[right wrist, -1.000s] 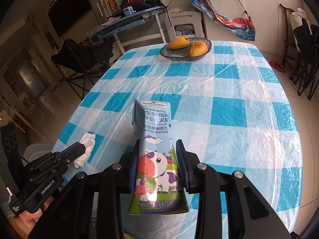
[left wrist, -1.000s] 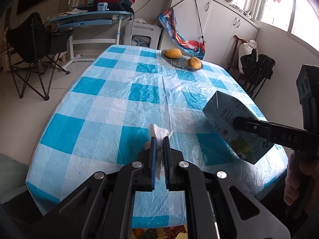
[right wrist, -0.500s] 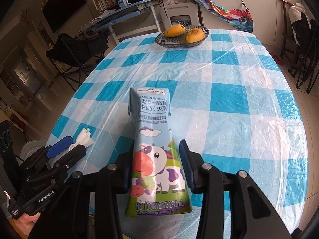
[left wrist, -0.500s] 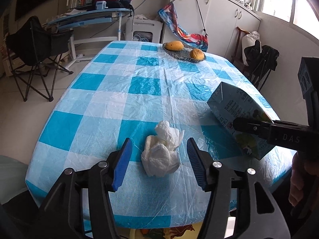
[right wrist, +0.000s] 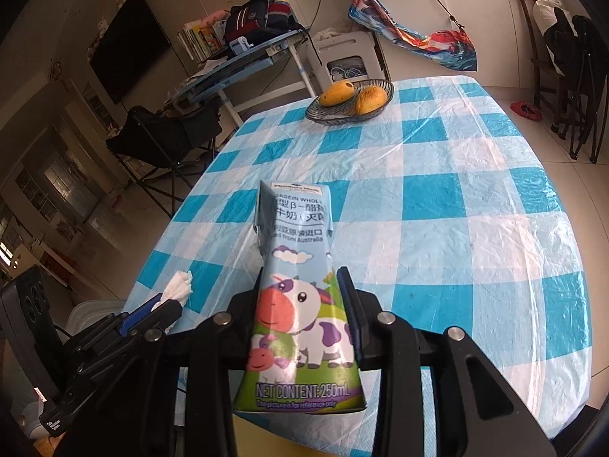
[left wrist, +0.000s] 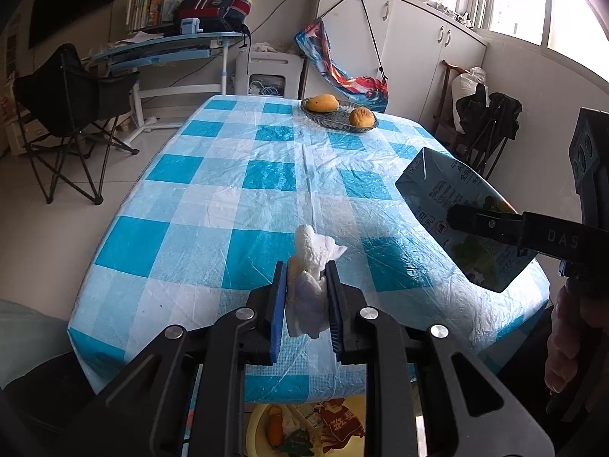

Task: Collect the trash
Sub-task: 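Grasp the white tissue with the left gripper while the right gripper holds the carton, then drop the tissue and juice carton into the yellow basin with both grippers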

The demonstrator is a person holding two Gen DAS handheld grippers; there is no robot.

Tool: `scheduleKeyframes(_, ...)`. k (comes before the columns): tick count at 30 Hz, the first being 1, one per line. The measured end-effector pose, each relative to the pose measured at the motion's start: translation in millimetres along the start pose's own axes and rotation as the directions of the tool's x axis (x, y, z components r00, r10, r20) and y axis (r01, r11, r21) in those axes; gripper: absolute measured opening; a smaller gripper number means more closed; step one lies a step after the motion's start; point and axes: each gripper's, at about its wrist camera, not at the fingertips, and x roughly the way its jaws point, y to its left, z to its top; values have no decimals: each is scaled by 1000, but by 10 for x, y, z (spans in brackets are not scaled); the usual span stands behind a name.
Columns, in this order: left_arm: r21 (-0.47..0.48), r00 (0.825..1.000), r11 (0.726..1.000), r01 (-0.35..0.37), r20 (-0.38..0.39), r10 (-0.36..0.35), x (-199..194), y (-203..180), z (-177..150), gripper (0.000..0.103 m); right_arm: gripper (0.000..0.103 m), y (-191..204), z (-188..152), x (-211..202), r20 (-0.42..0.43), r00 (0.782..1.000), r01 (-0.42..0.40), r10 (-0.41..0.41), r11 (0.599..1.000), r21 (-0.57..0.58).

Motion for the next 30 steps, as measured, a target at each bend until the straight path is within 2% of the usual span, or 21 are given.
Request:
scheduleKeyframes(14,-8,999,1000,0,37,1,-280,6,-36,19,35,119,-162,-203,50,997,-55,54,998,15)
scheduleKeyframes(30,-24,999,999,22,27,-22,-535,15,-240,19,35,408,-534,-281,-13,996,-92,92,995,-25)
